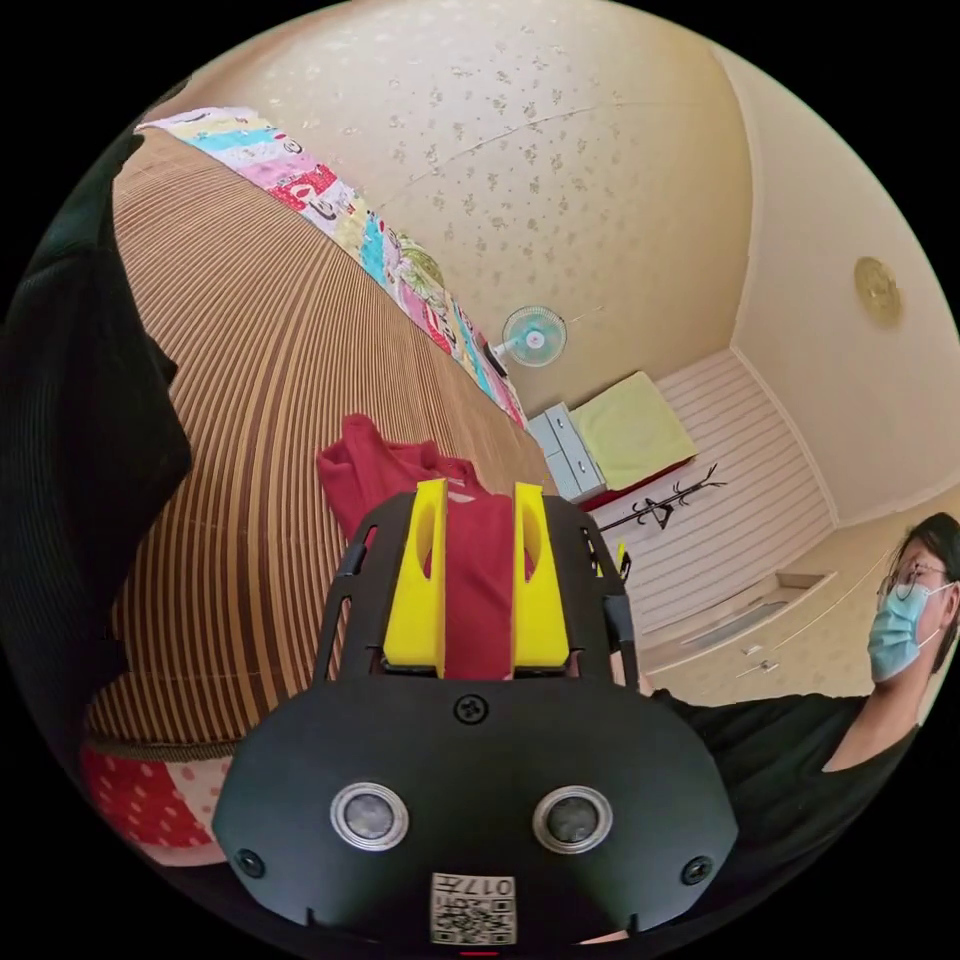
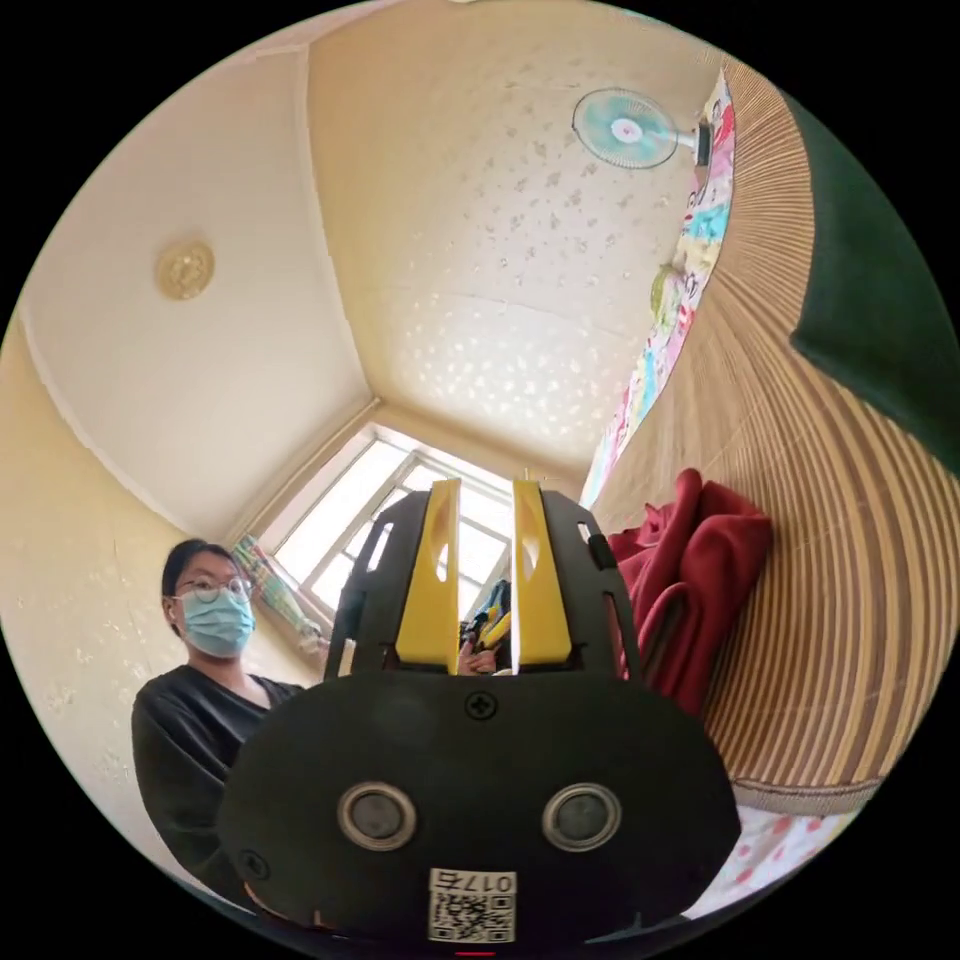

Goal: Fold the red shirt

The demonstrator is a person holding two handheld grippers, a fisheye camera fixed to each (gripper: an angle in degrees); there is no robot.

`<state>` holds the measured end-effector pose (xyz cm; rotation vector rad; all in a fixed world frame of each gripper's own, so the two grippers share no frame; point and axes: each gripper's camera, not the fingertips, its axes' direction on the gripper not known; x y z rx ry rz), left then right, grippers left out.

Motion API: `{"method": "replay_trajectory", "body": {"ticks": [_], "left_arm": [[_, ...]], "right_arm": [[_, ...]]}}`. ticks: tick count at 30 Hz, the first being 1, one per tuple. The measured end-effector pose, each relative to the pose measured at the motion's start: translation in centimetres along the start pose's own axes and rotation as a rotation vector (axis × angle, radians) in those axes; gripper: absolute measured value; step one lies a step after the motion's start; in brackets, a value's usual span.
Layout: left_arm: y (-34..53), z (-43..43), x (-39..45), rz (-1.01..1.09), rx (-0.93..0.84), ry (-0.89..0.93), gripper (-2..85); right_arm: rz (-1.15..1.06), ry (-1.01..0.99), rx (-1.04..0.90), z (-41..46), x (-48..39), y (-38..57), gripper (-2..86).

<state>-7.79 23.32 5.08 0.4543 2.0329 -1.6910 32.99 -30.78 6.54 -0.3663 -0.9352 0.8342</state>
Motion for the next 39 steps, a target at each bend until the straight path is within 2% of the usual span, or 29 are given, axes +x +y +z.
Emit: {"method": "replay_trajectory", "body": {"ticks": [4, 8, 18, 21, 25, 29, 31, 36, 39], "left_arm": [[2.5, 4.0, -0.3, 0.027, -0.081, -0.02, 10.1], [4.5, 7.0, -1.1, 0.02, -0.128, -0.047, 10.0], [8.0, 10.7, -3.9, -0.006, -0.15, -0.057, 9.9], [7.4, 11.9, -3.8, 0.012, -0.163, -0.113, 9.9], [3.0, 13.6, -2.5, 0.087, -0.17, -0.196, 10.1], [-0.4, 16.0, -2.1, 0.149, -0.153, -0.32, 11.2], [-1.2, 17.8, -3.4, 0.133, -0.177, -0.396, 11.3], [-2.1, 20.9, -6.0, 0.086, -0.224, -0.417, 12.4], [-1.4, 21.1, -5.8, 0.105, -0.228, -0.479, 10.5]], "right_arm": [[0.049, -0.26, -0.03, 1.4, 1.1, 2.5, 8.7], [0.055, -0.433, -0.006, 2.0, 2.1, 4.9, 4.2], [0.089, -0.523, 0.001, 3.4, 5.3, 7.8, 2.4], [0.116, -0.336, -0.018, 4.5, 6.5, 7.5, 5.2], [0.044, 0.133, -0.18, 8.3, 6.7, 3.4, 10.2], [-0.137, 0.65, -0.338, 14.4, 6.2, 1.5, 12.1], [-0.181, 0.786, -0.37, 16.8, 7.3, 1.4, 12.3], [-0.073, 0.832, -0.433, 20.5, 14.6, 0.2, 13.0], [0.161, 0.5, -0.346, 18.7, 21.1, -0.3, 13.6]]}}
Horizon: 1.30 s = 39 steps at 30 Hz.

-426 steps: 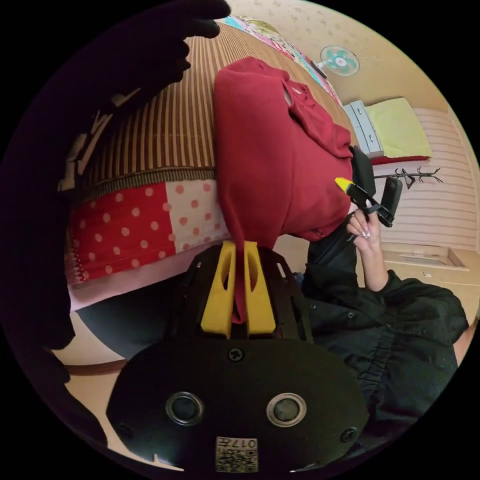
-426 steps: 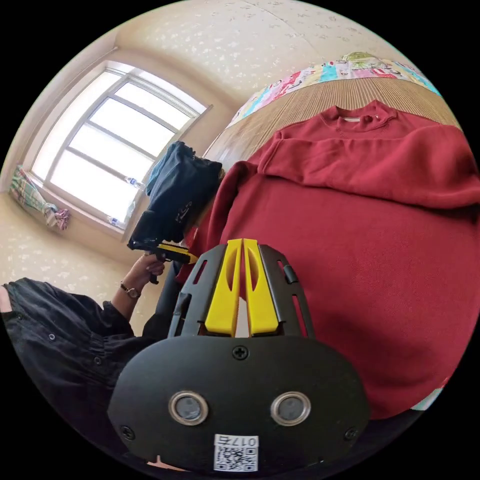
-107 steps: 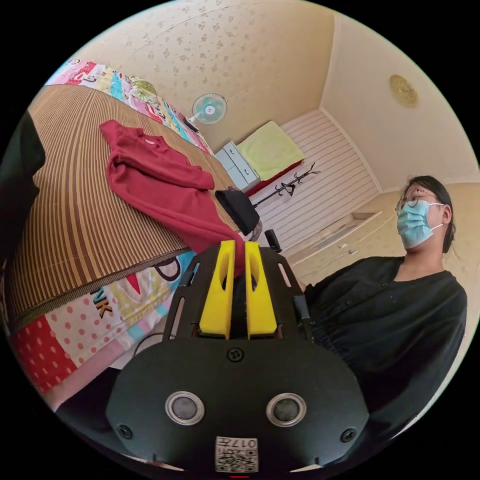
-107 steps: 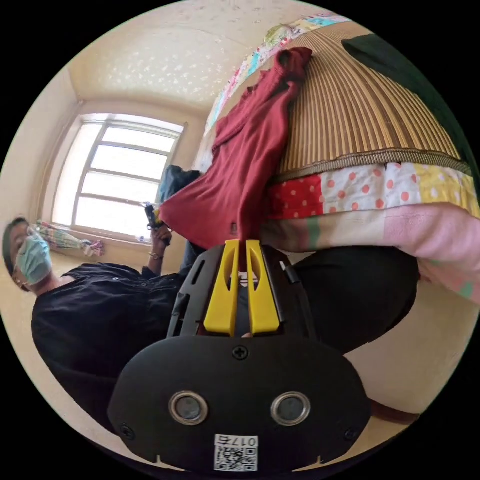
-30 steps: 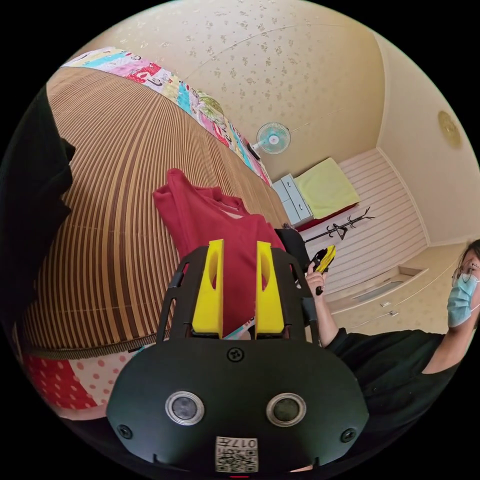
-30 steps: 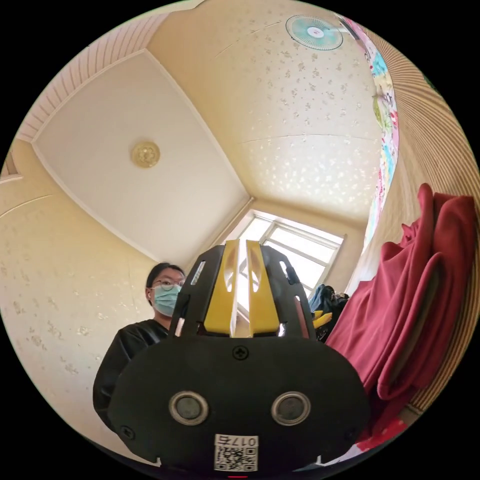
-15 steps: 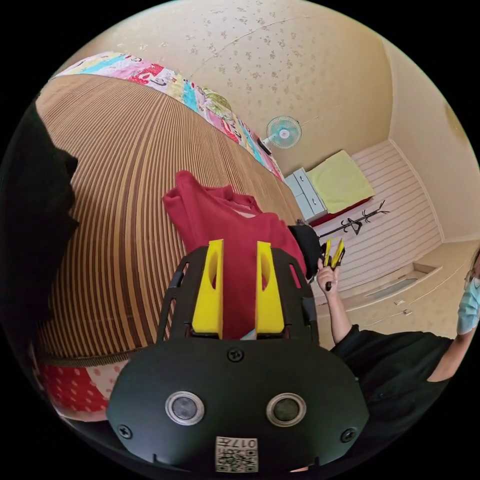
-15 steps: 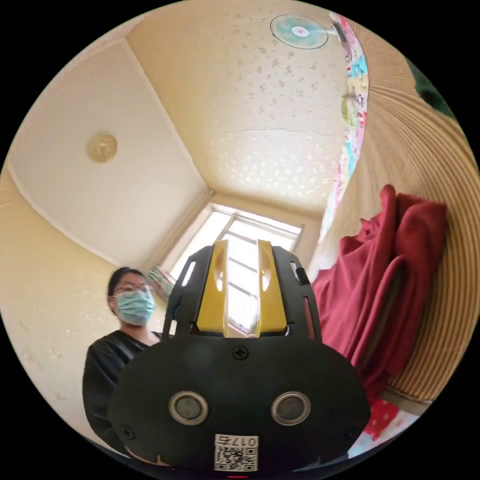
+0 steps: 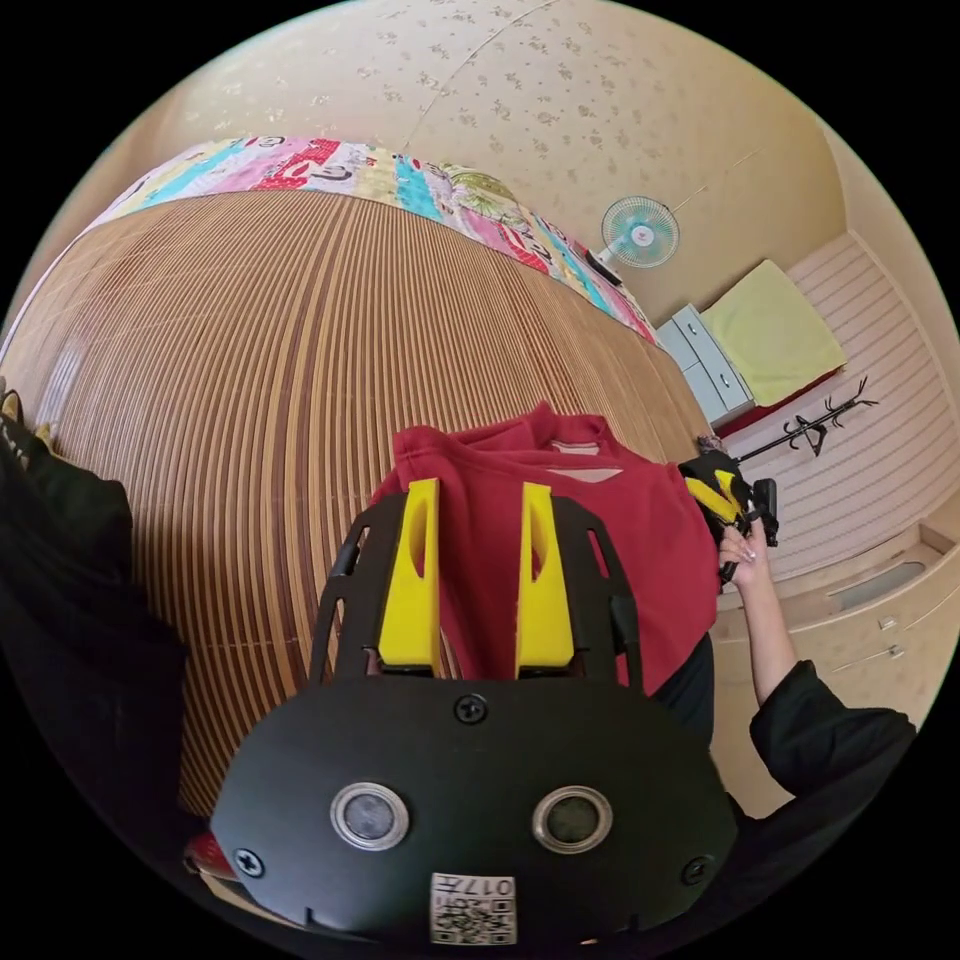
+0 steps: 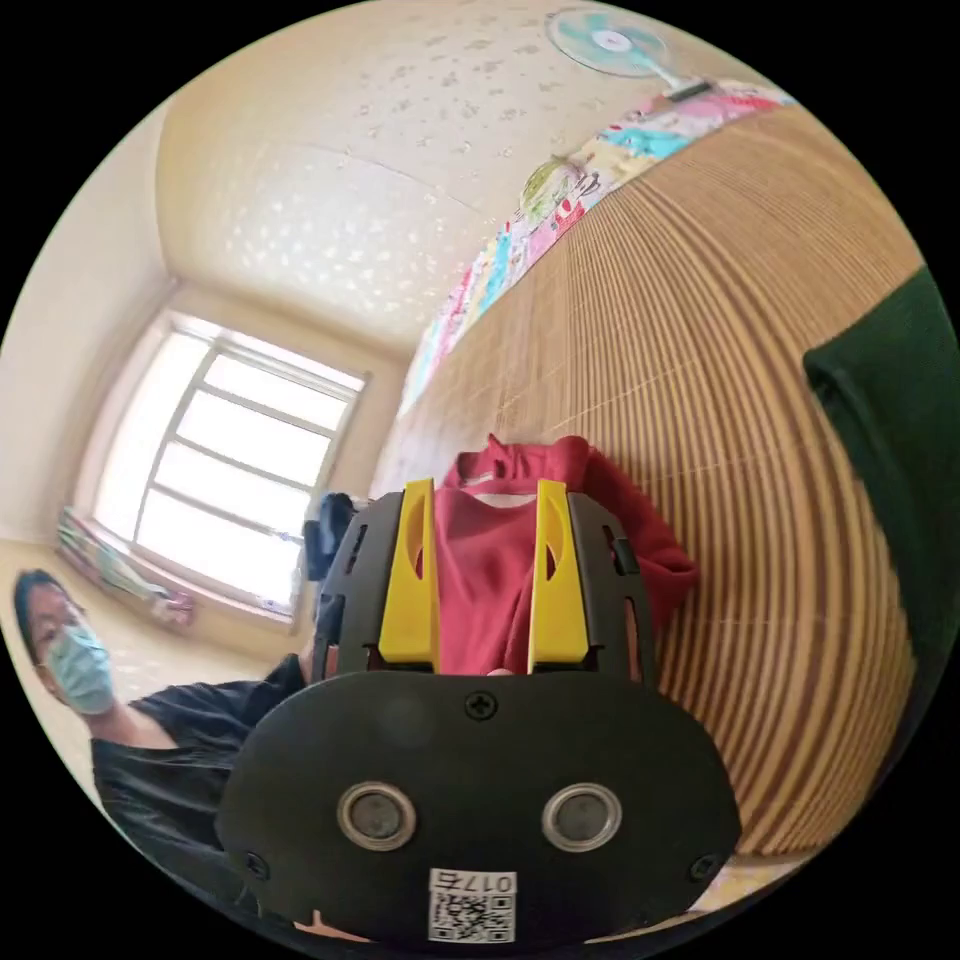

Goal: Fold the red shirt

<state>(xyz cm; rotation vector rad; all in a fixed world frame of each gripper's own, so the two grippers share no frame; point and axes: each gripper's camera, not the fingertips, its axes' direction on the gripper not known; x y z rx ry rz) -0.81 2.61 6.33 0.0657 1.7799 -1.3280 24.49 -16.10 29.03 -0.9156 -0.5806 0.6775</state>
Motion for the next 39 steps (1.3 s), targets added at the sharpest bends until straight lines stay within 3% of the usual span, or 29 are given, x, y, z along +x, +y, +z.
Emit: {"method": "replay_trajectory", "body": {"ticks": [2, 9, 15, 18, 20, 22, 25, 30, 32, 34, 39], "left_arm": [[1.0, -0.5, 0.2, 0.039, 0.008, -0.076, 6.5], [2.2, -5.0, -0.9, 0.083, 0.074, -0.042, 2.6], [2.2, -11.8, -6.5, -0.055, 0.136, 0.237, 1.0], [2.0, -14.7, -9.8, -0.12, 0.111, 0.518, 0.6], [2.1, -16.5, -12.6, -0.194, 0.119, 0.805, 0.3], [2.1, -17.8, -13.7, -0.219, 0.117, 0.901, 0.2], [1.7, -20.3, -14.3, -0.22, 0.096, 0.935, 0.1], [1.5, -23.2, -15.3, -0.217, 0.083, 0.955, 0.0], [1.7, -24.4, -16.1, -0.228, 0.087, 0.981, 0.0], [1.9, -25.0, -16.7, -0.236, 0.087, 1.017, -0.1], [1.9, -26.4, -17.3, -0.215, 0.055, 1.133, -0.2]], "right_arm": [[0.073, -0.189, 0.084, 0.3, 3.8, 0.6, 13.0], [0.037, -0.009, -0.012, 3.9, 4.5, 0.7, 10.4], [0.043, 0.168, -0.081, 5.9, 5.3, 0.6, 1.8], [0.003, 0.142, -0.046, 5.5, 4.4, 1.2, 1.0], [-0.023, 0.094, 0.027, 4.2, 3.4, 1.6, 0.9], [-0.054, 0.058, 0.083, 3.1, 2.6, 1.8, 0.9], [-0.084, 0.075, 0.126, 2.1, 1.6, 1.7, 1.1], [-0.08, 0.287, -0.027, 5.4, 2.6, 2.0, 3.8], [-0.076, 0.411, -0.085, 7.5, 3.7, 3.2, 11.4], [-0.091, 0.481, -0.144, 9.4, 4.7, 4.2, 13.1], [-0.179, 0.607, -0.155, 11.8, 4.4, 6.7, 5.6]]}}
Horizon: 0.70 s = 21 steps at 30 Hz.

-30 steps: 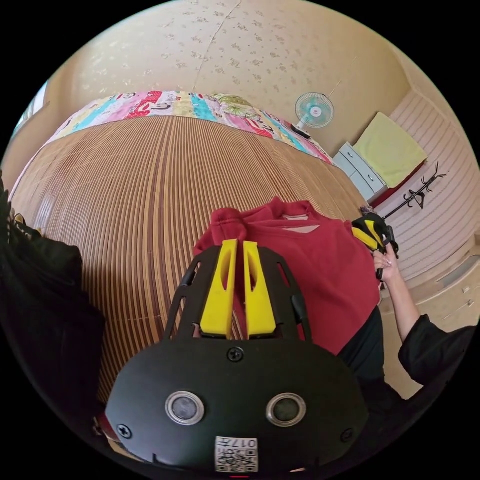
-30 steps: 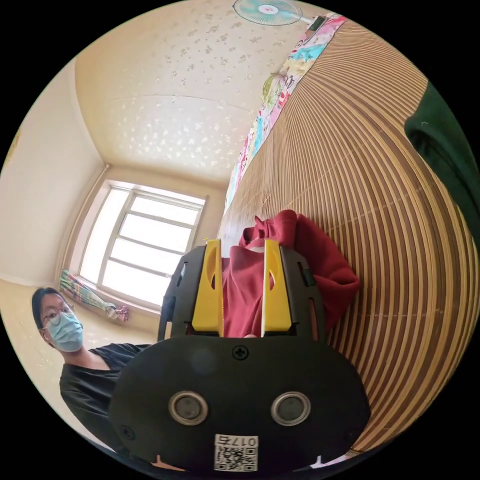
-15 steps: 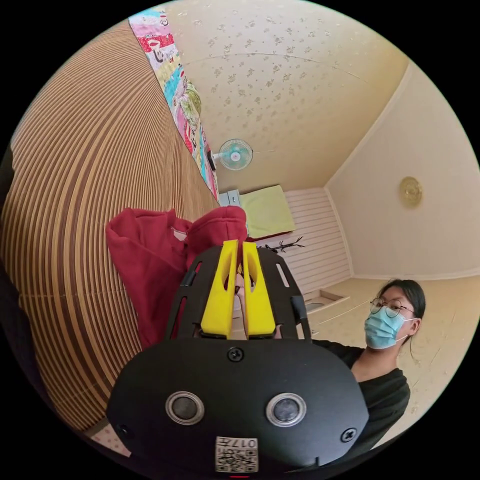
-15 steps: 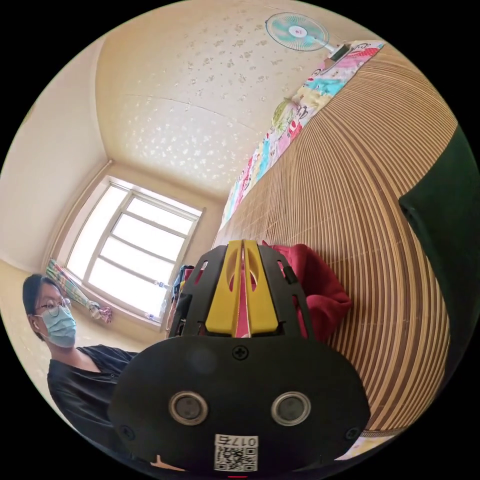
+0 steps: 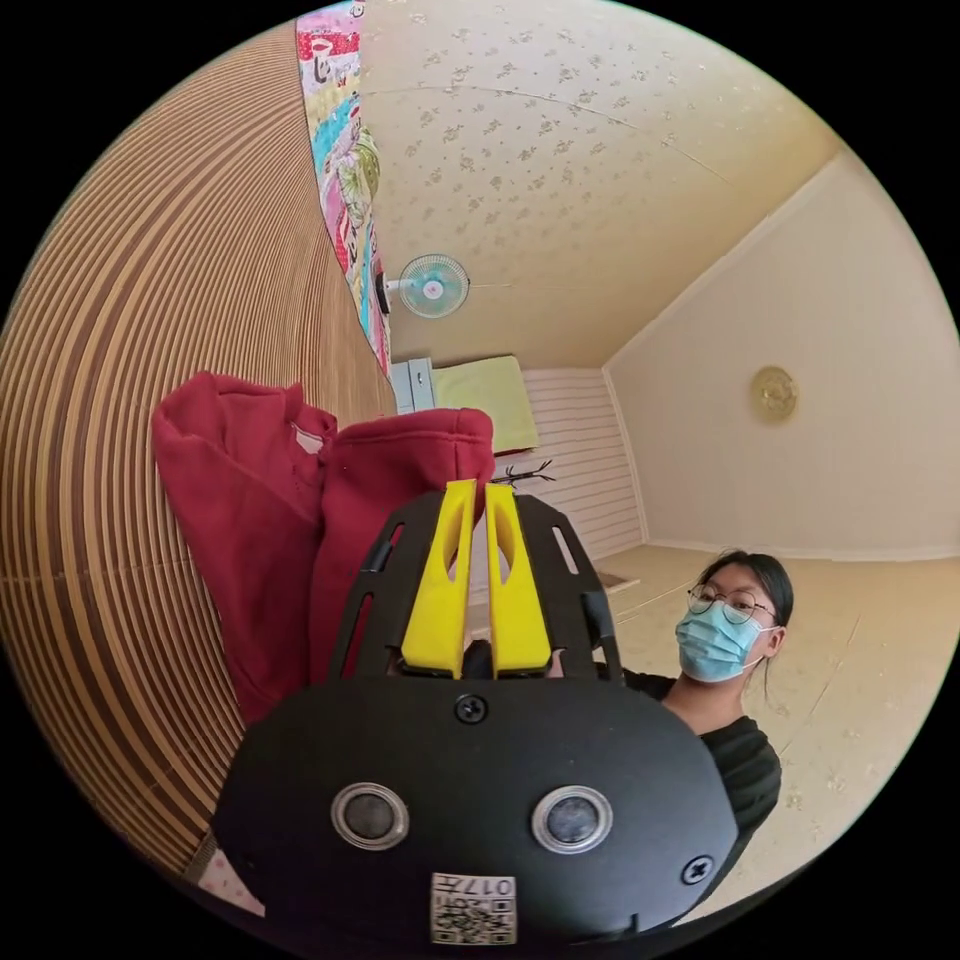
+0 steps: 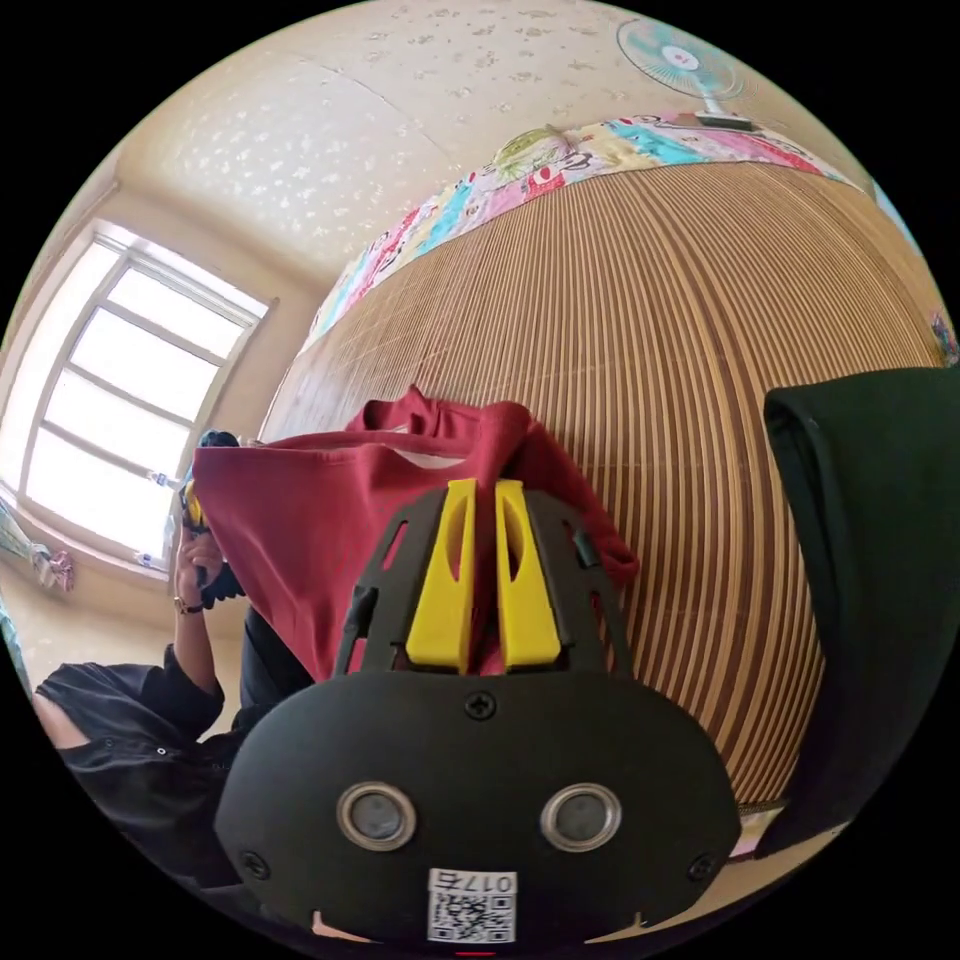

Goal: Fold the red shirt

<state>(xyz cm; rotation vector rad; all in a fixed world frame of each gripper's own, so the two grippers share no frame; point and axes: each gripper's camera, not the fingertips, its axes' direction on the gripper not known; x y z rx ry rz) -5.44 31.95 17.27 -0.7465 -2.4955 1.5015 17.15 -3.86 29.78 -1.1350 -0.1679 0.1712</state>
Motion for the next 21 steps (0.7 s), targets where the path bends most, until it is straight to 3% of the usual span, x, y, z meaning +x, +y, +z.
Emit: {"method": "replay_trajectory", "body": {"ticks": [3, 8, 21], "left_arm": [[0.0, -0.4, 1.3, 0.018, -0.034, 0.021, -0.2], [0.1, -0.3, 2.6, -0.003, -0.082, 0.092, -0.1], [0.5, 1.3, 1.4, -0.067, -0.101, 0.183, -0.2]], "right_arm": [[-0.051, 0.003, 0.055, -1.7, -1.2, 0.7, 4.0], [-0.038, -0.21, 0.135, -4.8, 0.3, 2.4, 3.2], [-0.029, -0.225, 0.14, -5.9, 4.1, 6.3, 3.0]]}}
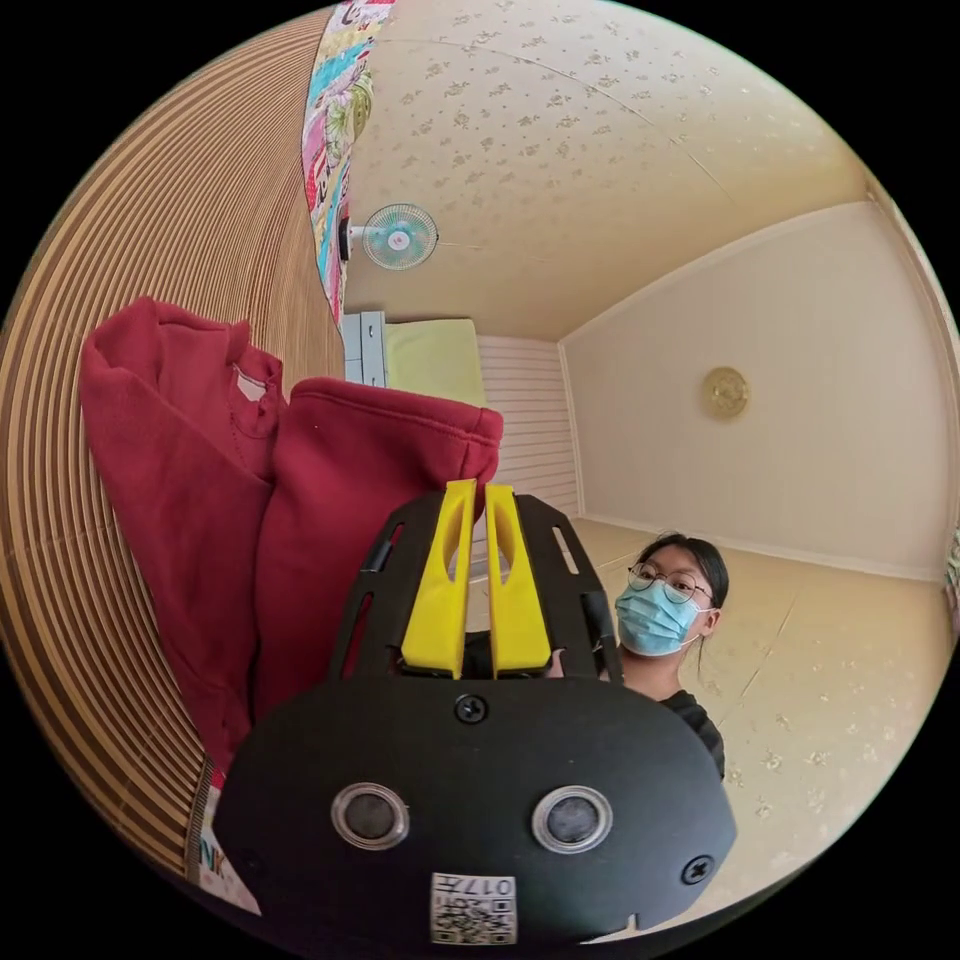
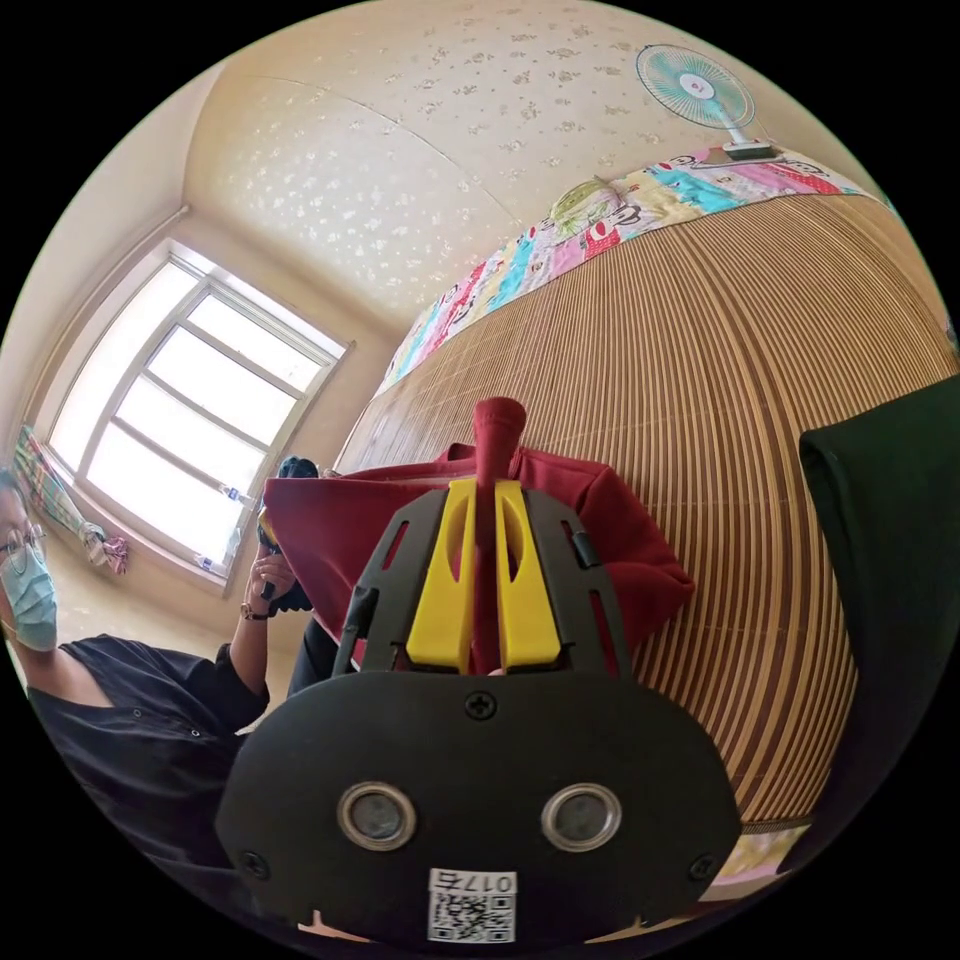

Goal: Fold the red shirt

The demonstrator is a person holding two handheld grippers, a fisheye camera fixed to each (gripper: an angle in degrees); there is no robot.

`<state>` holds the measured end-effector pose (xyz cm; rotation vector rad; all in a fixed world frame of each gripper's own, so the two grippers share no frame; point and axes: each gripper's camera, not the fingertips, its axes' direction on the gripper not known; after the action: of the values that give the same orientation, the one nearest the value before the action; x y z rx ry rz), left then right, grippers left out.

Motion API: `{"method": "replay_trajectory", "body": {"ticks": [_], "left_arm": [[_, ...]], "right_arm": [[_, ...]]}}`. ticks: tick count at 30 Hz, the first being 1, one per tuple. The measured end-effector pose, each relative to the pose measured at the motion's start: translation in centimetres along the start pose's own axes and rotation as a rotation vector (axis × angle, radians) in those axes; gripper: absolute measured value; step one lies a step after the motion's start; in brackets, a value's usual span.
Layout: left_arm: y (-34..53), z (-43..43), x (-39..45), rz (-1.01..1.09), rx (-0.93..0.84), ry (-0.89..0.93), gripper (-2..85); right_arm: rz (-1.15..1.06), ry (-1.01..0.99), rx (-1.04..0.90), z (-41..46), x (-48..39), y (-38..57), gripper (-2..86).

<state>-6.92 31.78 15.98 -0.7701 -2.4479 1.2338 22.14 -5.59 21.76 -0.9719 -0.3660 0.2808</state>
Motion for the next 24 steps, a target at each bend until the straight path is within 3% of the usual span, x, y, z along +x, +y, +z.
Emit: {"method": "replay_trajectory", "body": {"ticks": [9, 12, 15, 17, 19, 21, 24], "left_arm": [[0.9, 1.2, 5.9, 0.193, 0.12, -0.179, -0.1], [-1.0, 1.4, 5.7, 0.22, 0.204, -0.353, 0.2], [-4.4, 2.5, 1.4, 0.159, 0.225, -0.524, 1.7], [-5.0, 4.2, -1.5, 0.062, 0.246, -0.711, 5.6], [-3.9, 6.3, -1.2, 0.124, 0.253, -0.825, 8.7], [-1.6, 8.5, -0.5, 0.2, 0.276, -0.971, 9.7], [1.8, 11.3, -1.3, 0.248, 0.253, -1.112, 9.9]], "right_arm": [[0.024, -0.405, 0.264, -7.8, 3.3, 2.5, 3.0], [0.062, -0.271, 0.3, -8.8, 4.9, 2.1, 2.9], [0.081, -0.004, 0.217, -5.7, 5.8, 0.4, 2.9], [0.165, 0.28, 0.051, -1.2, 7.3, -0.8, 2.9], [0.183, 0.434, -0.026, 1.1, 7.6, -0.6, 3.2], [0.136, 0.458, -0.018, 1.8, 6.9, 0.6, 3.7], [0.096, 0.325, 0.032, 1.8, 7.0, 3.2, 5.3]]}}
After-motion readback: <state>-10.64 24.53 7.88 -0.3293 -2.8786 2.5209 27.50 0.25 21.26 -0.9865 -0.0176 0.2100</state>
